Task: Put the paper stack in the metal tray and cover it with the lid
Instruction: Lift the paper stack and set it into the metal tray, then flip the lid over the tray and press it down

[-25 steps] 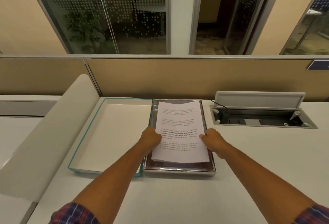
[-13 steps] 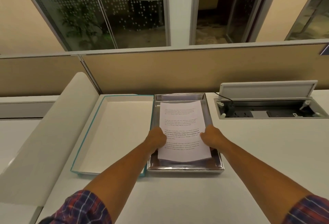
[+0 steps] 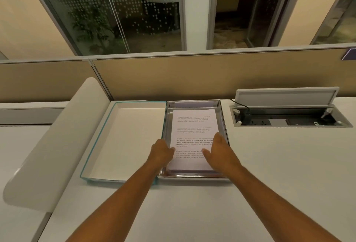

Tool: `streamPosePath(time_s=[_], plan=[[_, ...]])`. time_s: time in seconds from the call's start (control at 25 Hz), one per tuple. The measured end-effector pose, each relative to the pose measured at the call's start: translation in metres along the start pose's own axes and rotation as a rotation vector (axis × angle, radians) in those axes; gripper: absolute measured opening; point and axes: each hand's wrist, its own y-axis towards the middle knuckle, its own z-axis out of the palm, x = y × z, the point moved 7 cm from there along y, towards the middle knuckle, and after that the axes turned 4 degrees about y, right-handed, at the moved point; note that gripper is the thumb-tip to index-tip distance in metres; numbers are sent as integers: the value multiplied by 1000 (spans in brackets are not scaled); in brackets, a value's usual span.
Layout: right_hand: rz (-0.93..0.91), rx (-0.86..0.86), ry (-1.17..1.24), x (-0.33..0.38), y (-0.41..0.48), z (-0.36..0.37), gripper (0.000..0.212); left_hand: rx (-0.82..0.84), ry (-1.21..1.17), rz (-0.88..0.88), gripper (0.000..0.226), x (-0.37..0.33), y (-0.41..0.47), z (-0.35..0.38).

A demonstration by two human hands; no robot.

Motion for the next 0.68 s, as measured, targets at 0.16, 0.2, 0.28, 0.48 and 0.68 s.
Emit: streamPosePath(time_s=[0.16, 0.2, 0.28, 0.48, 0.68], plan=[[-149, 31, -140, -3, -40, 28, 65, -485, -279, 101, 41, 30, -48, -51], [-153, 60, -179, -6, -47, 38, 70, -600, -333, 107, 43, 44, -61, -63], [-167, 82, -294, -13, -56, 56, 85, -741, -360, 46, 56, 76, -76, -75], [-181, 149, -460, -27, -64, 78, 91, -680, -312, -367, 101, 153, -75, -67], [-197, 144, -524, -31, -65, 85, 91, -559, -318, -550, 100, 183, -70, -55]])
